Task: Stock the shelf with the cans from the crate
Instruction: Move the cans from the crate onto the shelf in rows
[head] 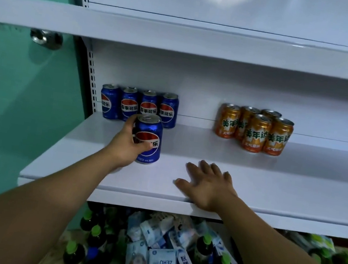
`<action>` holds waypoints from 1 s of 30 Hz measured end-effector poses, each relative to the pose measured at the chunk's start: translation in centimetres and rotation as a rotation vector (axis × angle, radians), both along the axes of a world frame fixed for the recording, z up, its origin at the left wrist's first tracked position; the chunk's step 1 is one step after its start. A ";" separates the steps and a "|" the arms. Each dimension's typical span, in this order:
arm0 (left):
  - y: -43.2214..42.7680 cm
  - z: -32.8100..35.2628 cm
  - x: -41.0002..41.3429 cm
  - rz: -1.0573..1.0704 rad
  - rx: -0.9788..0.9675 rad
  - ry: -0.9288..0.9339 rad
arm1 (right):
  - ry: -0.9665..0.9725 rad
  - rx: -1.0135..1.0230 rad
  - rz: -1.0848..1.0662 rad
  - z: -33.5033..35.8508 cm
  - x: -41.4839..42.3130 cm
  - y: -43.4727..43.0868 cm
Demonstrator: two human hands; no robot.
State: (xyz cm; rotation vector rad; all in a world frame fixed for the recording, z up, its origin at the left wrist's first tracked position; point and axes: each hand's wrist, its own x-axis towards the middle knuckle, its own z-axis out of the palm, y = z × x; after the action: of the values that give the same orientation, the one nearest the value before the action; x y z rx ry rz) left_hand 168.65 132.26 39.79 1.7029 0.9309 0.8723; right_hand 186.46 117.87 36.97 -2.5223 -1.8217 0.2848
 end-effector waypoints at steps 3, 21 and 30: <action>1.1 0.1 -1.5 0.023 0.015 0.014 | 0.000 0.022 0.008 0.1 -0.1 -0.1; 13.1 -2.2 -6.7 0.354 0.094 -0.041 | 0.016 0.071 -0.012 0.3 -0.4 -0.1; 12.8 -2.8 -4.7 0.436 0.167 0.022 | 0.065 0.086 -0.051 -0.2 -0.2 0.2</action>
State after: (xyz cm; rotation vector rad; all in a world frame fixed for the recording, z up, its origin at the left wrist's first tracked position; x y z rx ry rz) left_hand 163.91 145.03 36.96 1.6773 1.3032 1.2466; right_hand 186.31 118.08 36.79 -2.4669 -1.7062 0.2772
